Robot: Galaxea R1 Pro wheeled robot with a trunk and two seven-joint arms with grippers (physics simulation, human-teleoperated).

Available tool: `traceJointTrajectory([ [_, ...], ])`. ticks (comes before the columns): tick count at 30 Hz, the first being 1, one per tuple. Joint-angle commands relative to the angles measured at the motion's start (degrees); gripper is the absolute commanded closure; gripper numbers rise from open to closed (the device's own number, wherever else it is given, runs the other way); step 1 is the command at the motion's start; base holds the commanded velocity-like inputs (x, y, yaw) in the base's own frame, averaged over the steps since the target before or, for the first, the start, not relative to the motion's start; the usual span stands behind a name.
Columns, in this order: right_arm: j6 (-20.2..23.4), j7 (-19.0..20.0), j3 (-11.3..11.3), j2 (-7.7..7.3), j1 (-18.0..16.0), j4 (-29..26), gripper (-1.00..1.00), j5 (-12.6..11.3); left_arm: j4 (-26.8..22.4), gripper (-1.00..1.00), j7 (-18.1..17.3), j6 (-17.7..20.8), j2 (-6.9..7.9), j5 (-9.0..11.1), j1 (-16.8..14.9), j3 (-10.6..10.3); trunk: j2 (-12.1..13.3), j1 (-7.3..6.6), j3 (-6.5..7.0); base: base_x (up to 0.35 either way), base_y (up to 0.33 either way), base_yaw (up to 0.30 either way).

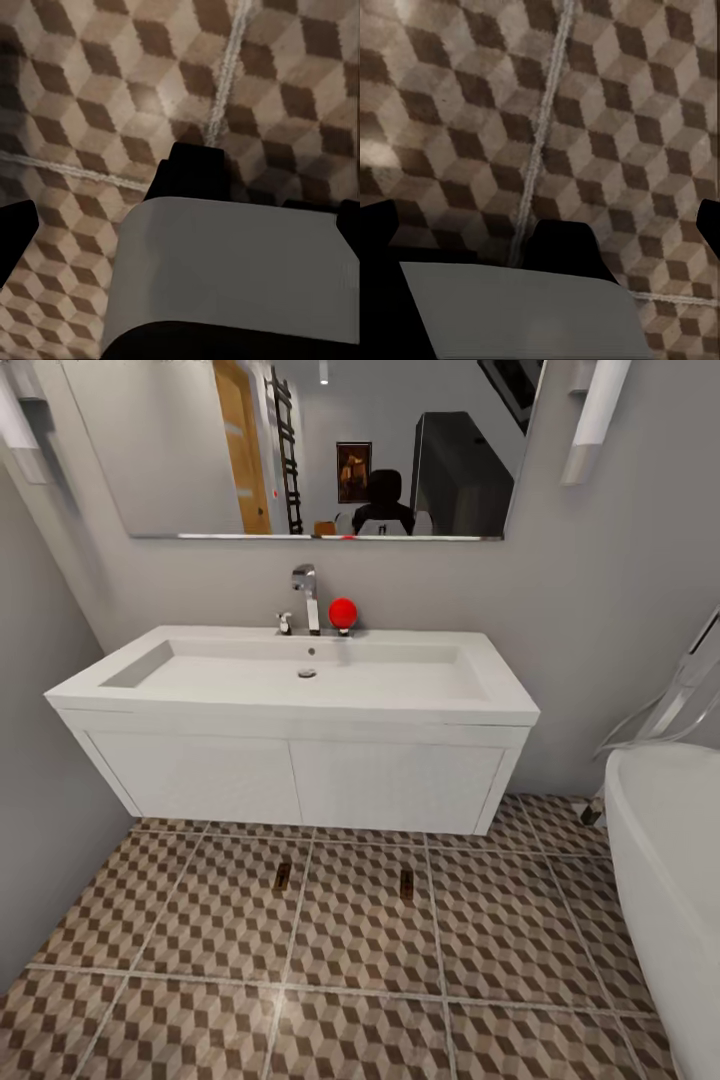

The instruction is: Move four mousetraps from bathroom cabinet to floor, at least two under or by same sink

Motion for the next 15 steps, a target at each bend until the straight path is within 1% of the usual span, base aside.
traceJointTrajectory([
  [1, -0.2, -0.21, -0.5, -0.01, -0.02, 0.07, -1.0, 0.42, 0.07, -1.0, 0.11, 0.12, -0.02, 0.71, -0.05, -0.5, 0.4, -0.23, 0.14, 0.0, 0.0, -0.008],
  [3, -0.23, -0.21, -0.51, -0.03, -0.01, 0.08, -1.0, 0.37, 0.07, -1.0, 0.1, 0.12, -0.01, 1.09, -0.04, -0.53, 1.2, -0.67, 0.5, 0.0, 0.0, -0.049],
  [6, -0.26, -0.2, -0.53, -0.05, 0.0, 0.08, -1.0, 0.32, 0.07, -1.0, 0.09, 0.12, -0.02, 1.43, -0.04, -0.55, 2.4, -1.33, 1.04, 0.0, 0.0, -0.145],
  [11, -0.29, -0.2, -0.54, -0.07, 0.0, 0.85, -1.0, 0.28, 0.07, -1.0, 0.08, 0.11, 0.0, 1.81, -0.04, -0.49, 4.41, -2.43, 1.94, 0.0, 0.0, -0.256],
  [15, -0.29, -0.2, -0.54, -0.07, 0.01, 0.97, -1.0, 0.27, 0.07, -1.0, 0.08, 0.12, 0.01, 1.84, -0.04, -0.49, 4.41, -2.43, 1.94, 0.0, 0.0, -0.292],
])
